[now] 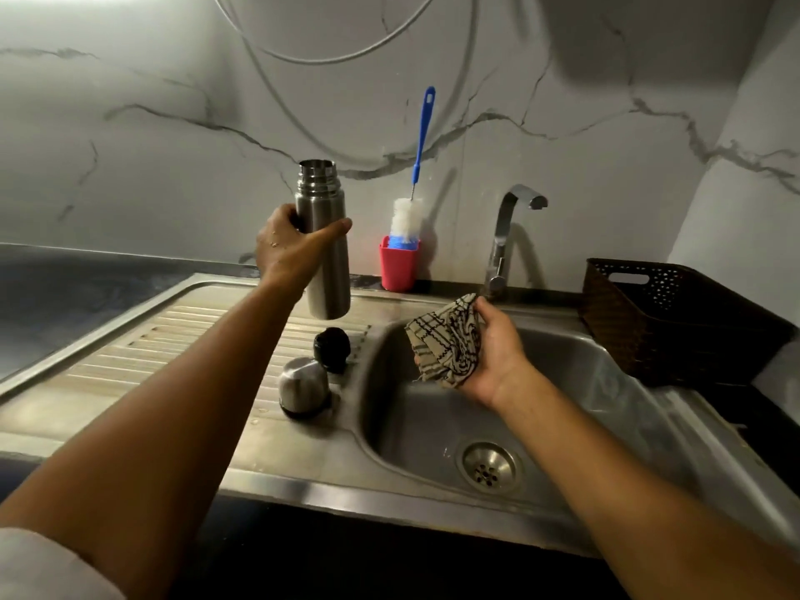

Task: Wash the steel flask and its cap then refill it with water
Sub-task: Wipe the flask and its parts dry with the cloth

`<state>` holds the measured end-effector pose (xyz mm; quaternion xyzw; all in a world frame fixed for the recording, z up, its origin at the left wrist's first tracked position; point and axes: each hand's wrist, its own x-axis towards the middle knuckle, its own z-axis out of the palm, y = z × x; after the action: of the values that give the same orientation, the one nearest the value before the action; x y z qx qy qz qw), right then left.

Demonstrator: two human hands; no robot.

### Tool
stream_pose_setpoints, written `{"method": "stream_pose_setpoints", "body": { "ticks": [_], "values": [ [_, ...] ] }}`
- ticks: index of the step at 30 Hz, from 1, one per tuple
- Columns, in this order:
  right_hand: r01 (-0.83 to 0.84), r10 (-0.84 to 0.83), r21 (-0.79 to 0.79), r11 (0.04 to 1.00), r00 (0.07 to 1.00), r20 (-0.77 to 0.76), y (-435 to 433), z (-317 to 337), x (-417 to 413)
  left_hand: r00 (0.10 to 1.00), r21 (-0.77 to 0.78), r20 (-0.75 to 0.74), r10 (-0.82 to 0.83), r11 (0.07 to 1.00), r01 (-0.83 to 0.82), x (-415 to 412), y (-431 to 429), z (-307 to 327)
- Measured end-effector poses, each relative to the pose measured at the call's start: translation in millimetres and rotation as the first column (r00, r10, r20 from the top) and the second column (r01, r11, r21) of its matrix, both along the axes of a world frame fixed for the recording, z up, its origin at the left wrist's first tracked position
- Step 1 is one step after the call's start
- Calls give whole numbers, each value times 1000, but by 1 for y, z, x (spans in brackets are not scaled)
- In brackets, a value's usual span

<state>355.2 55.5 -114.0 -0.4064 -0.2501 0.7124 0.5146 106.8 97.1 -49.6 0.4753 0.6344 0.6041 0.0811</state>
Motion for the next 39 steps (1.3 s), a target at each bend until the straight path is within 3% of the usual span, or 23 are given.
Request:
{"method": "stream_pose_setpoints", "body": {
  "ticks": [10, 20, 25, 28, 30, 31, 34, 36, 39],
  "values": [
    [36, -34, 25, 999, 997, -70, 8, -8, -24, 999, -93, 29, 31, 995, -28, -36, 9, -39],
    [21, -18, 44, 999, 997, -72, 6, -13, -25, 990, -120, 105, -93, 987, 106, -35, 3, -45],
    [-2, 9, 82, 997, 996, -85, 4, -9, -19, 978, -144, 162, 130, 984, -107, -33, -19, -47],
    [-35, 41, 92, 995, 997, -65, -2, -6, -18, 976, -180, 218, -23, 982, 63, -20, -36, -44],
    [-46, 52, 88, 995, 996, -67, -6, -6, -17, 975, -322, 57, -215, 920, 222, -8, -43, -42],
    [-46, 52, 87, 995, 996, -73, -8, -7, -17, 956, -433, -80, -283, 873, 222, -3, -43, -41],
    [-56, 64, 85, 995, 993, -97, -13, -8, -15, 810, -668, -435, -394, 744, 4, 6, -41, -45],
    [-67, 76, 85, 994, 991, -107, -17, -8, -11, 744, -714, -506, -437, 696, -77, 8, -39, -53],
    [-64, 71, 73, 995, 992, -100, -23, -4, 0, 709, -696, -569, -416, 702, -147, 9, -43, -57]
  ]
}}
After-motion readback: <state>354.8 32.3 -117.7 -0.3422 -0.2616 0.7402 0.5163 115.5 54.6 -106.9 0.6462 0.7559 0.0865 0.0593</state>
